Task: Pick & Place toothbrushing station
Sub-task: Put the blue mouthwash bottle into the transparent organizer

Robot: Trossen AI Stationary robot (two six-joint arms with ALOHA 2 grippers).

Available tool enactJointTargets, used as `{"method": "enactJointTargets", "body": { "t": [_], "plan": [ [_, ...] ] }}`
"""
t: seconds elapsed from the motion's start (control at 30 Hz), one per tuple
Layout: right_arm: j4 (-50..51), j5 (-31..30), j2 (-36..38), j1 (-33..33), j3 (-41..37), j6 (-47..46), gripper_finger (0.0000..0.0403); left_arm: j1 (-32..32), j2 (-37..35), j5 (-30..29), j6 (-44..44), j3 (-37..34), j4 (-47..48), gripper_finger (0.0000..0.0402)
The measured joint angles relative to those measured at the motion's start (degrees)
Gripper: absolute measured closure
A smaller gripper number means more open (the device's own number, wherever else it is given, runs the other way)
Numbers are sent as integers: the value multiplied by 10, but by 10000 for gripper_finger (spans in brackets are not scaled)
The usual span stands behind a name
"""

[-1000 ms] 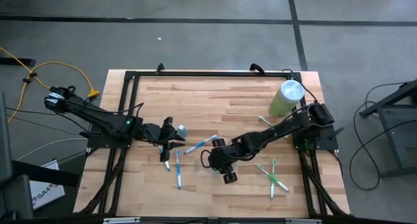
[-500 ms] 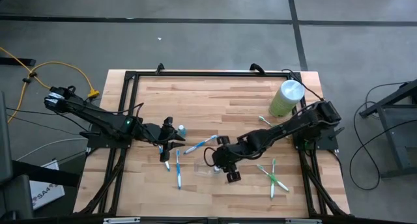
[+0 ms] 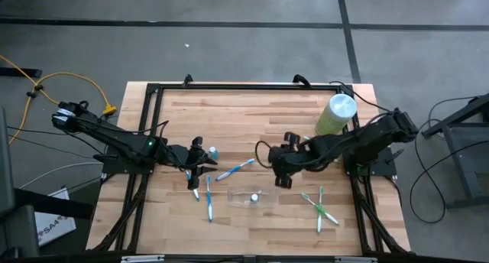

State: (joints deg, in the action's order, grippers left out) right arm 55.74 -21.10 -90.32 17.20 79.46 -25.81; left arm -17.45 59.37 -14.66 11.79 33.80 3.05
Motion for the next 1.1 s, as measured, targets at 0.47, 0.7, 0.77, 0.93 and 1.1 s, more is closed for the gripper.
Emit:
{"method": "enactJointTargets", "body": {
  "t": [0.47,0.7,0.77,0.93,1.1],
  "plan": [
    [63,1,1,-3,-12,-46,260,24,0,-83,-60,0,108,274],
    [62,1,1,1,-12,-45,260,52,0,-85,-59,0,111,228],
    [62,2,1,1,-12,-45,260,59,0,-85,-63,0,111,219],
    [63,2,1,1,-12,-44,260,80,0,-69,-59,-1,111,207],
    [70,2,1,5,-12,-44,260,116,0,-11,-44,-3,124,199]
  ]
}}
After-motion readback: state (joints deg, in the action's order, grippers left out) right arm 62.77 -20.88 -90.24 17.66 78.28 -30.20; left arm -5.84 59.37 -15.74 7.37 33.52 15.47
